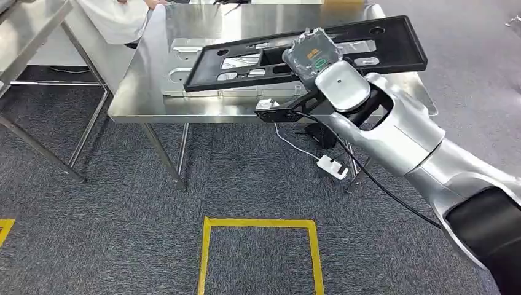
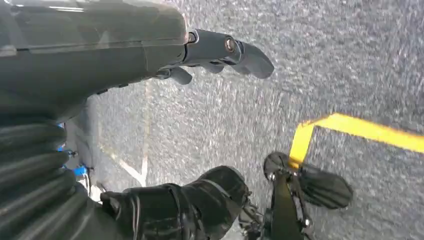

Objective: Take the parts from the cabinet and place them on the table.

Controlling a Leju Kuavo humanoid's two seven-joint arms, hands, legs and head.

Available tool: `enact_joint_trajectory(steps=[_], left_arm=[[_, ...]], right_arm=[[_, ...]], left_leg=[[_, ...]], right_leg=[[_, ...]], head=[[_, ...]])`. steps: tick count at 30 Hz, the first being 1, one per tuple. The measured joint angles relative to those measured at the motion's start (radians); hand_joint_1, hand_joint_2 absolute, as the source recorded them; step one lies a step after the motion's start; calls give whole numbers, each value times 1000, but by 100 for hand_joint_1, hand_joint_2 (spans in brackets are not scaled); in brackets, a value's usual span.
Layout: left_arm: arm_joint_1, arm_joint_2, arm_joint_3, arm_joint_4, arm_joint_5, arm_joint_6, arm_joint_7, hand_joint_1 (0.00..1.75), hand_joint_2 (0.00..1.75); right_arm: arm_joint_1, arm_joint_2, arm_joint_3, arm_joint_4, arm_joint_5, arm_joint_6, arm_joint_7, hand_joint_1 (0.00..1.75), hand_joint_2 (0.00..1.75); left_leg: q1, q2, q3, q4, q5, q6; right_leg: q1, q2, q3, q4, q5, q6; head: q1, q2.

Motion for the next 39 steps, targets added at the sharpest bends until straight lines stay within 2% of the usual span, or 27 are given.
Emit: enact_joint_trajectory(steps=[1, 2, 3, 4, 7, 9, 10, 12, 13, 14, 15, 16, 18, 19, 20, 22, 23, 24, 25, 28, 29, 30, 31, 33, 35, 38, 39], left_arm=[[0, -1, 0, 0, -1, 2, -3, 0, 175], [0, -2, -1, 0, -2, 5, -6, 0, 175], [0, -2, -1, 0, -3, 10, -10, 0, 175], [0, 0, -1, 0, -5, 14, -11, 0, 175], [0, 0, -2, 0, -6, 18, -13, 0, 175], [1, 1, -2, 0, -5, 20, -13, 0, 175], [0, 1, -2, 0, -5, 20, -13, 0, 175], [-2, 1, -3, 0, -5, 21, -12, 0, 175], [-3, 1, -3, 0, -5, 21, -11, 0, 175], [-2, 1, -4, 0, -5, 21, -10, 0, 175], [-1, 1, -4, 0, -6, 21, -8, 0, 175], [0, 1, -5, 0, -6, 20, -5, 0, 175], [-1, 2, -5, 0, -6, 20, -4, 0, 175], [0, 5, -6, 1, -6, 20, -4, 0, 175], [-1, 6, -8, 1, -6, 19, -3, 0, 175], [-4, 6, -10, 1, -6, 19, -3, 0, 175], [-4, 6, -11, 1, -6, 19, -3, 0, 175], [-3, 6, -11, 0, -6, 19, -3, 0, 175], [-1, 6, -11, 0, -6, 19, -2, 0, 175], [-3, 6, -11, 0, -6, 16, -1, 0, 175], [-5, 6, -12, 0, -6, 14, -1, 0, 175], [-5, 6, -12, 0, -6, 12, -1, 0, 175], [-4, 5, -12, 0, -6, 11, -1, 0, 175], [-3, 3, -12, 0, -6, 10, -1, 0, 175], [-5, 4, -12, 1, -6, 11, -1, 0, 175], [-4, 5, -13, 1, -6, 13, 2, 0, 175], [-4, 6, -13, 1, -7, 14, 2, 0, 175]], right_arm=[[0, -1, 0, 0, 0, 1, 0, 161, 175], [-2, -4, 0, 0, 0, 2, 1, 161, 175], [-3, -5, 0, 0, 0, 2, 2, 161, 175], [-4, -7, 1, -1, 0, 3, 3, 161, 175], [5, -8, 1, -6, 0, 5, 5, 161, 175], [5, -13, 1, -7, 0, 7, 6, 161, 175], [4, -13, 1, -9, 0, 8, 6, 161, 175], [8, -13, 1, -11, 0, 9, 6, 161, 175], [12, -13, 1, -11, 0, 9, 6, 161, 175], [16, -13, 1, -11, 0, 10, 5, 161, 175], [19, -13, 1, -11, 0, 10, 5, 161, 175], [20, -13, 1, -11, 0, 11, 3, 161, 175], [18, -13, 1, -11, 0, 11, 0, 161, 175], [16, -13, 1, -11, 1, 11, -1, 161, 175], [15, -13, 1, -11, 2, 11, -2, 161, 175], [18, -13, 1, -10, 2, 12, -5, 161, 175], [17, -13, 1, -10, 2, 12, -5, 161, 175], [17, -13, 1, -11, 2, 12, -5, 161, 175], [13, -13, 1, -10, 3, 13, -6, 161, 175], [9, -12, 2, -8, 3, 14, -10, 161, 175], [11, -12, 4, -8, 3, 12, -16, 161, 175], [11, -11, 6, -5, 3, 10, -20, 161, 175], [10, -8, 7, -3, 3, 10, -24, 161, 175], [4, -3, 7, 1, 3, 5, -26, 161, 175], [-6, 5, 10, 4, 2, -3, -29, 161, 175], [-6, 11, 14, 13, -1, -4, -33, 161, 175], [-7, 13, 14, 13, -1, -5, -34, 161, 175]], left_leg=[[2, -2, 1, 8, -7, -3], [4, -4, 3, 19, -16, -9], [5, -5, 1, 30, -27, -15], [-1, -6, -7, 39, -33, -23], [1, -7, -6, 34, -32, -33], [3, -4, -12, 45, -46, -44], [3, -1, -27, 82, -70, -47], [4, 0, -100, 233, -136, -52], [4, 0, -138, 301, -154, -53], [4, 0, -159, 331, -149, -52], [4, 0, -155, 311, -122, -50], [4, 0, -132, 255, -82, -47], [0, 0, -50, 72, 13, -32], [-5, 0, -32, 53, -6, -28], [-10, -2, -25, 29, -7, -26], [-13, -2, -28, 33, -9, -23], [-11, -2, -25, 26, -7, -19], [3, 1, -10, 9, -2, -13], [0, 0, -2, 3, -3, -8], [-1, 1, 2, 5, -8, 0], [-1, 1, 3, 6, -10, 1], [0, -1, 4, 8, -13, 2], [1, -3, 6, 12, -18, -1], [2, -6, 9, 25, -29, -8], [-6, -9, -1, 43, -40, -21], [-3, -8, 1, 32, -38, -32], [-2, -9, 0, 35, -43, -36]], right_leg=[[-3, 0, 21, -60, 44, 2], [-6, -1, 58, -155, 100, 4], [-7, -2, 84, -227, 119, 5], [-2, -1, 98, -232, 104, 4], [4, 3, 92, -230, 103, -14], [-5, 2, 98, -240, 108, -27], [-6, 2, 100, -242, 107, -33], [-4, 3, 104, -241, 103, -39], [-1, 3, 106, -241, 101, -41], [0, 3, 109, -241, 99, -43], [1, 3, 113, -241, 96, -44], [3, 4, 117, -241, 93, -43], [4, 4, 130, -242, 85, -39], [8, 3, 130, -244, 83, -36], [8, 4, 127, -243, 83, -32], [6, 2, 128, -250, 84, -23], [7, 2, 132, -252, 85, -17], [7, 0, 127, -248, 75, -11], [9, -1, 119, -217, 57, -8], [6, -1, 5, -1, -27, -3], [5, -2, -24, 44, -31, -1], [3, -2, -31, 40, -11, 1], [1, -3, -13, -13, 32, 1], [-1, -5, 59, -176, 122, -2], [2, -4, 89, -240, 114, -7], [5, -2, 87, -237, 113, -21], [-3, -3, 91, -242, 116, -25]], head=[[1, 0], [0, 0], [1, 0], [3, 0], [-3, 0], [-4, 0], [-8, 0], [-10, 0], [-10, 0], [-10, 0], [-10, 0], [-10, 0], [-10, 0], [-8, 0], [-10, 0], [-9, 0], [-10, 0], [-8, 0], [-3, 0], [0, 0], [0, 0], [1, 0], [1, 0], [2, 0], [0, 0], [-1, 0], [-1, 0]])
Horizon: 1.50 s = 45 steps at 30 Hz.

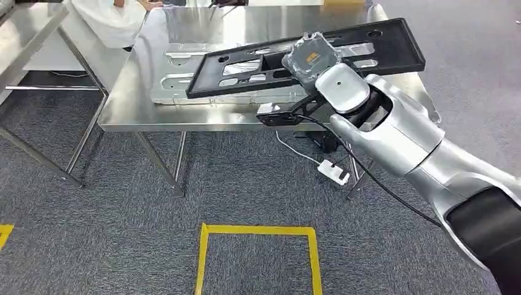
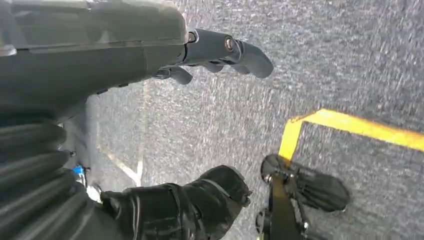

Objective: Take the parts from the cabinet and place them on the table.

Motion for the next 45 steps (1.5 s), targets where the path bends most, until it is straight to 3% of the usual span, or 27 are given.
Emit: enact_joint_trajectory(steps=[2, 4, 5, 6, 7, 9, 10, 11, 15, 16, 17, 19, 20, 21, 23, 25, 26, 29, 31, 32, 34, 36, 38, 40, 42, 43, 45], left_arm=[[0, 0, -2, 0, 0, 0, 2, 0, 175], [0, 1, -5, 0, 0, 4, 2, 0, 175], [0, 1, -5, 0, -1, 4, 2, 0, 175], [1, 1, -5, 0, -1, 4, 2, 0, 175], [2, 1, -5, 0, -1, 4, 2, 0, 175], [2, 1, -5, 0, -1, 4, 2, 0, 175], [1, 1, -5, 0, -1, 4, 1, 0, 175], [0, 1, -5, 0, -1, 4, 1, 0, 175], [-5, 1, -5, 0, -2, 3, 0, 0, 175], [-3, 0, -5, 0, -1, 3, -1, 0, 175], [-2, 0, -5, 0, -2, 2, -1, 0, 175], [-2, 1, -5, 0, -2, 2, -1, 0, 175], [-3, 1, -5, 0, -2, 1, -2, 0, 175], [-2, 1, -5, 0, -2, 1, -2, 0, 175], [0, 1, -5, 0, -2, 0, -2, 0, 175], [0, -1, -5, 0, -2, -1, -2, 0, 175], [0, 0, -5, 0, -3, 0, -2, 0, 175], [-1, 0, -6, 0, -3, 0, -4, 0, 175], [1, 2, -6, 0, -4, 0, -5, 0, 175], [2, 0, -6, 0, -4, -1, -6, 0, 175], [0, 1, -6, 0, -4, 0, -7, 0, 175], [1, 1, -6, 0, -5, 0, -6, 0, 175], [3, 1, -6, 0, -5, 0, -6, 0, 175], [2, 1, -6, 0, -4, 1, -6, 0, 175], [1, 1, -6, 0, -4, 3, -6, 0, 175], [0, 2, -6, 0, -3, 5, -6, 0, 175], [1, 2, -6, 0, -3, 8, -5, 0, 175]], right_arm=[[-4, 4, 1, 7, 0, 0, 1, 161, 175], [-3, 8, 5, 11, 0, 0, 0, 161, 175], [2, 9, 8, 13, 1, 0, 0, 161, 175], [7, 9, 11, 15, 5, 0, -1, 161, 175], [12, 9, 15, 17, 8, 0, -2, 161, 175], [13, 13, 17, 22, 16, 0, -3, 161, 175], [11, 14, 17, 23, 20, -1, -3, 161, 175], [8, 14, 18, 24, 23, -1, -3, 161, 175], [8, 16, 21, 29, 24, -1, -6, 161, 175], [8, 15, 21, 31, 24, -2, -6, 161, 175], [4, 14, 21, 32, 23, -4, -6, 161, 175], [5, 14, 21, 34, 15, -13, -9, 161, 175], [11, 14, 21, 34, 13, -14, -11, 161, 175], [18, 14, 21, 35, 13, -14, -12, 161, 175], [21, 14, 21, 40, 13, -14, -12, 161, 175], [16, 14, 21, 42, 13, -14, -12, 161, 175], [12, 14, 21, 42, 13, -14, -12, 161, 175], [10, 16, 23, 45, 13, -14, -14, 161, 175], [8, 16, 23, 45, 13, -14, -14, 161, 175], [7, 16, 23, 47, 13, -14, -14, 161, 175], [4, 16, 23, 48, 13, -14, -13, 161, 175], [13, 16, 23, 48, 13, -13, -13, 161, 175], [19, 16, 24, 50, 13, -11, -13, 161, 175], [17, 16, 24, 51, 13, -10, -6, 161, 175], [9, 14, 23, 51, 13, -5, 6, 161, 175], [6, 12, 23, 51, 13, 3, 10, 161, 175], [2, 6, 23, 51, 18, 20, 18, 161, 175]], left_leg=[[2, 8, -32, 72, -46, -12], [5, 9, -109, 223, -102, -19], [4, 9, -141, 274, -109, -20], [5, 9, -154, 284, -95, -20], [5, 9, -145, 247, -58, -19], [4, 19, -75, 81, 42, -12], [-1, 49, -49, 15, 55, -7], [-16, 56, -39, -1, 45, -4], [-9, 26, -31, -10, 45, 18], [-5, 24, -24, -16, 47, 23], [-5, 23, -21, -17, 45, 29], [-5, 16, -20, -16, 41, 40], [-6, 12, -17, -16, 39, 43], [-6, 7, -14, -15, 36, 45], [-6, -1, -7, -12, 29, 42], [-6, -7, 2, -7, 19, 35], [-12, -9, -2, -2, 13, 28], [-7, -9, -3, -7, 13, 17], [-5, -7, -7, 1, -1, 8], [-6, -1, -18, 31, -18, -1], [2, 2, -87, 169, -78, -12], [6, 4, -146, 270, -95, -18], [9, 9, -136, 214, -33, -21], [10, 11, -61, 46, 60, -19], [-1, 10, -25, -8, 44, -15], [-2, 7, -27, -9, 45, -4], [-4, 7, -28, -8, 41, 5]], right_leg=[[-1, -1, 4, -2, -2, -6], [0, 1, 7, -2, -6, -13], [1, 1, 10, -2, -8, -15], [1, 1, 13, -1, -10, -15], [1, 0, 18, -1, -14, -15], [2, -8, 32, -1, -23, -13], [3, -10, 37, -3, -27, -9], [12, -12, 37, -1, -30, -4], [15, -37, 47, -10, -38, 14], [9, -29, 40, 8, -50, 18], [9, -19, 20, 50, -73, 19], [9, -11, -64, 206, -137, 21], [9, -9, -104, 274, -154, 22], [9, -8, -126, 301, -147, 22], [9, -8, -102, 215, -70, 18], [10, -7, -28, 43, 22, 8], [16, -5, -6, 12, 10, 3], [19, -3, -4, -3, 6, 0], [9, -6, 7, -18, 11, -9], [7, -5, 13, -24, 11, -10], [6, -6, 18, -25, 8, -19], [6, -5, 26, -24, 2, -21], [5, -5, 34, -20, -8, -17], [2, -4, 43, -14, -19, -10], [5, -4, 46, -16, -25, 1], [5, -4, 46, -18, -25, 6], [5, -5, 50, -24, -23, 13]], head=[[-5, 0], [-5, 0], [-6, 0], [-5, 0], [-5, 0], [-6, 0], [-5, 0], [-7, 0], [-3, 0], [-4, 0], [0, 0], [2, 0], [2, 0], [3, 0], [2, 0], [3, 0], [2, 0], [2, 0], [3, 0], [-3, 0], [-6, 0], [-5, 0], [-5, 0], [-5, 0], [-6, 0], [-5, 0], [-5, 0]])
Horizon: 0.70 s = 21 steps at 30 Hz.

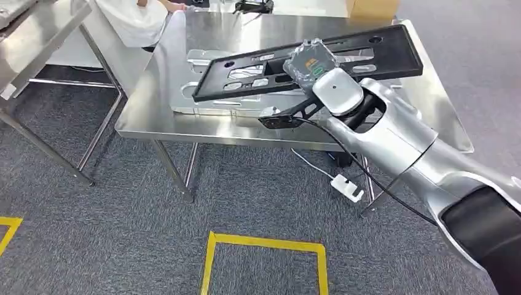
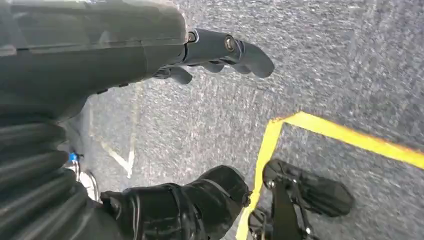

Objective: Take the parts from the cabinet and place them on the table.

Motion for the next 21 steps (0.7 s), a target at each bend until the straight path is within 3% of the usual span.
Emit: enact_joint_trajectory(steps=[2, 3, 6, 7, 8, 9, 11, 12, 13, 14, 16, 17, 18, 21], left_arm=[[1, -1, 0, 0, 0, 5, 1, 0, 175], [2, 0, 0, 0, 0, 7, 1, 0, 175], [-1, 0, 0, 0, 0, 14, 1, 0, 175], [0, 0, 0, 0, 1, 16, 1, 0, 175], [1, -1, 0, 0, 2, 17, 1, 0, 175], [2, -2, 0, 0, 2, 18, 1, 0, 175], [2, -2, 0, 0, 2, 21, 0, 0, 175], [2, -4, 0, 0, 2, 23, 0, 0, 175], [1, -7, 0, 0, 2, 24, -2, 0, 175], [1, -6, 0, 0, 1, 26, -2, 0, 175], [2, -6, 0, 0, -2, 26, -3, 0, 175], [3, -5, 0, 0, -2, 26, -5, 0, 175], [4, -8, 0, 0, -3, 26, -8, 0, 175], [1, -7, 0, 0, -9, 26, -11, 0, 175]], right_arm=[[-7, -10, -1, 0, 7, 17, 12, 161, 175], [-13, -14, -2, 0, 10, 28, 25, 161, 175], [-21, -29, -8, 1, 20, 57, 59, 161, 175], [-20, -38, -9, 2, 21, 64, 68, 161, 175], [-20, -48, -11, 5, 21, 68, 77, 161, 175], [-21, -56, -15, 6, 21, 71, 80, 161, 175], [-22, -76, -37, 5, 21, 77, 87, 161, 175], [-24, -83, -48, 4, 21, 82, 90, 161, 175], [-26, -90, -57, 1, 23, 89, 94, 161, 175], [-27, -98, -63, -5, 23, 95, 97, 161, 175], [-24, -116, -69, -11, 25, 99, 105, 161, 175], [-23, -120, -75, -17, 25, 103, 107, 161, 175], [-21, -124, -82, -22, 25, 106, 109, 161, 175], [-19, -137, -96, -32, 25, 114, 116, 161, 175]], left_leg=[[8, 1, 11, -14, 4, 14], [7, 0, 16, -15, 2, 18], [4, -1, 22, -13, -5, 33], [2, -1, 24, -12, -8, 37], [-1, -3, 26, -10, -11, 39], [-3, -5, 30, -9, -15, 39], [-6, -8, 40, -6, -24, 37], [-5, -8, 41, -6, -28, 35], [-16, -9, 34, 1, -31, 30], [-6, -9, 32, -2, -30, 27], [-4, -8, 37, -10, -30, 16], [-13, -7, 38, -9, -35, 12], [-11, -1, 34, 7, -48, 5], [1, 1, -61, 199, -136, -13]], right_leg=[[-1, 1, -5, 9, -13, 10], [-2, 1, -15, 39, -27, 12], [2, 1, -130, 256, -112, 13], [3, 1, -160, 302, -116, 12], [4, 1, -170, 301, -97, 9], [5, 1, -157, 259, -60, 5], [15, 2, -86, 92, 38, -14], [21, 1, -64, 28, 49, -27], [22, 0, -45, 10, 45, -31], [22, 1, -46, 8, 43, -27], [26, 3, -45, 2, 41, -32], [12, 1, -34, -13, 46, -32], [11, 2, -26, -21, 46, -32], [8, 0, -19, -21, 41, -38]], head=[[1, 0], [3, 0], [4, 0], [5, 0], [5, 0], [5, 0], [5, 0], [5, 0], [2, 0], [4, 0], [7, 0], [6, 0], [5, 0], [2, 0]])
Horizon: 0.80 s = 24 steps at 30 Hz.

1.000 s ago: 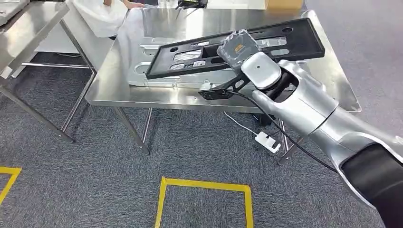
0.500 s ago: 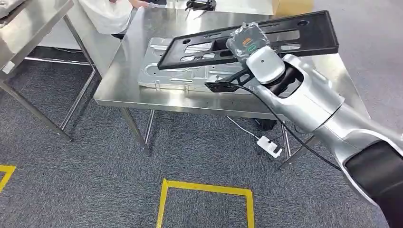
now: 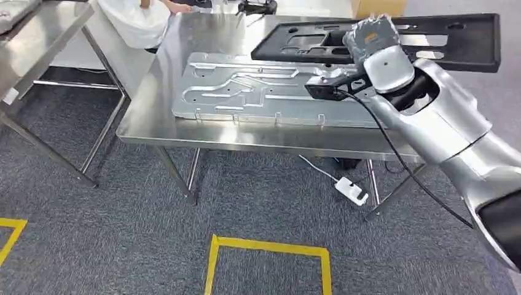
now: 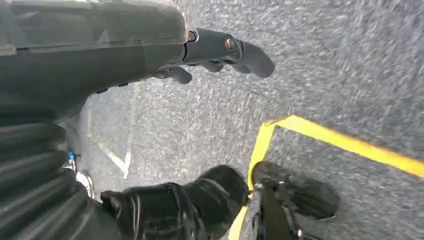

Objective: Take the parts from the cabinet and place them on the table.

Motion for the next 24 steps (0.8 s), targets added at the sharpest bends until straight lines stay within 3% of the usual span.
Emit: enact_joint_trajectory(steps=[1, 2, 3, 5, 6, 7, 8, 10, 11, 12, 13, 15, 16, 17, 18, 20, 24], left_arm=[[0, 0, 0, 0, -1, 0, 0, 0, 175], [2, 0, 0, 0, -2, -1, 0, 0, 175], [3, 0, 0, 0, -2, -2, 1, 0, 175], [2, 0, 0, 0, -2, -6, 2, 0, 175], [1, 0, 0, 0, -2, -6, 2, 0, 175], [2, 0, 0, 0, -2, -5, 3, 0, 175], [-1, 0, 0, 0, -2, -4, 5, 0, 175], [0, 0, -1, 0, -3, -1, 10, 0, 175], [-1, 0, -2, 0, -3, -1, 11, 0, 175], [0, 0, -2, 0, -3, -1, 11, 0, 175], [0, 0, -2, 0, -3, -4, 10, 0, 175], [-2, 0, -2, 0, -5, -9, 7, 0, 175], [-3, 0, -2, 0, -5, -11, 5, 0, 175], [-3, 0, -2, 0, -5, -14, 3, 0, 175], [-3, 0, -2, 0, -6, -15, 3, 0, 175], [-3, 0, -2, 0, -6, -18, 3, 0, 175], [-3, 0, -2, 0, -6, -18, 3, 0, 175]], right_arm=[[5, -4, -1, -2, 0, 3, 0, 161, 175], [11, -7, -2, -5, 0, 5, 1, 161, 175], [18, -9, -3, -5, 0, 6, 2, 161, 175], [22, -15, -6, -8, 10, 15, 10, 161, 175], [20, -19, -9, -10, 13, 17, 13, 161, 175], [17, -28, -12, -11, 14, 17, 14, 161, 175], [18, -40, -16, -14, 15, 18, 14, 161, 175], [24, -51, -19, -21, 18, 18, 9, 161, 175], [26, -57, -22, -27, 19, 17, 5, 161, 175], [31, -62, -28, -32, 20, 14, -1, 161, 175], [32, -63, -33, -37, 22, 8, -9, 161, 175], [41, -63, -34, -38, 29, -16, -19, 161, 175], [51, -62, -34, -38, 31, -23, -24, 161, 175], [63, -62, -34, -38, 32, -26, -29, 161, 175], [71, -61, -34, -38, 32, -27, -32, 161, 175], [73, -59, -34, -38, 34, -29, -40, 161, 175], [73, -59, -34, -38, 34, -30, -40, 161, 175]], left_leg=[[3, 0, -32, 54, -10, -5], [6, 0, -44, 67, 2, -9], [9, 1, -35, 34, 40, -13], [12, 2, 25, -115, 135, -14], [12, 2, 53, -189, 152, -12], [4, 1, 68, -192, 140, -8], [2, 1, 70, -205, 133, 5], [-1, -1, 68, -201, 129, 15], [5, 0, 74, -211, 133, 23], [8, 1, 84, -220, 135, 28], [8, 0, 89, -221, 132, 36], [7, 1, 94, -220, 126, 46], [6, 0, 98, -219, 123, 48], [6, -1, 101, -218, 119, 48], [6, -3, 105, -215, 114, 47], [6, -7, 109, -208, 105, 43], [6, -7, 109, -207, 105, 43]], right_leg=[[-1, 2, 2, 1, -3, 0], [-2, 3, 5, 3, -7, 1], [-4, 5, 9, 6, -12, 4], [-8, 5, 16, 15, -24, 11], [-10, 5, 18, 20, -31, 17], [-4, 6, 13, 22, -33, 22], [-4, 6, 9, 25, -35, 27], [-6, 5, 13, 17, -33, 37], [-1, 4, 17, 18, -36, 43], [-7, 3, 10, 31, -48, 46], [-6, 2, -9, 78, -74, 46], [-6, 3, -92, 241, -139, 50], [-6, 3, -132, 309, -159, 52], [-6, 3, -157, 338, -152, 53], [-7, 2, -153, 312, -120, 52], [-8, 2, -108, 195, -44, 48], [-8, 2, -105, 189, -41, 47]], head=[[1, 0], [0, 0], [0, 0], [0, 0], [0, 0], [-2, 0], [-2, 0], [-1, 0], [2, 0], [2, 0], [5, 0], [6, 0], [6, 0], [6, 0], [6, 0], [6, 0], [6, 0]])
